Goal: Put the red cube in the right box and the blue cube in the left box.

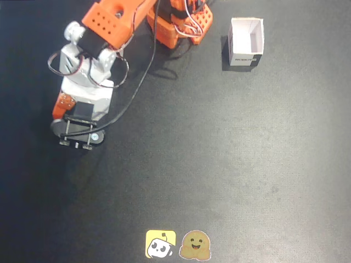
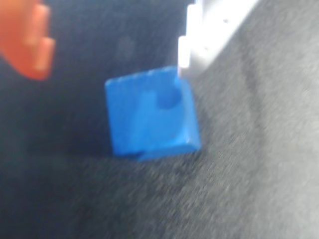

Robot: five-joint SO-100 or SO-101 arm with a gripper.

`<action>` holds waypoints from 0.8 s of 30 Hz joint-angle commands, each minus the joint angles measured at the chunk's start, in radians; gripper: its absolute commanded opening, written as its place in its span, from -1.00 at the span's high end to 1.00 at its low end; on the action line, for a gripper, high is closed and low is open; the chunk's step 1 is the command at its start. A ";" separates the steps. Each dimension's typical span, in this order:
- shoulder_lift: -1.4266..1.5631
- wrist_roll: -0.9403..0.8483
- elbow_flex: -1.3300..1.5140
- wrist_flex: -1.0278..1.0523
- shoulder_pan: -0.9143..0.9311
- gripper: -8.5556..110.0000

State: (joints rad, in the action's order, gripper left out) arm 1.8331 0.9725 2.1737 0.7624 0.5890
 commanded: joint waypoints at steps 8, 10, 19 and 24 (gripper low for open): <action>-0.055 -0.046 -0.044 -0.084 -0.025 0.45; -0.064 -0.040 -0.044 -0.092 -0.031 0.45; -0.110 -0.038 -0.034 -0.135 -0.046 0.45; -0.150 -0.038 -0.032 -0.169 -0.046 0.45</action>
State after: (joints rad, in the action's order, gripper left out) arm 1.6812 0.9357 2.1737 0.6182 0.5507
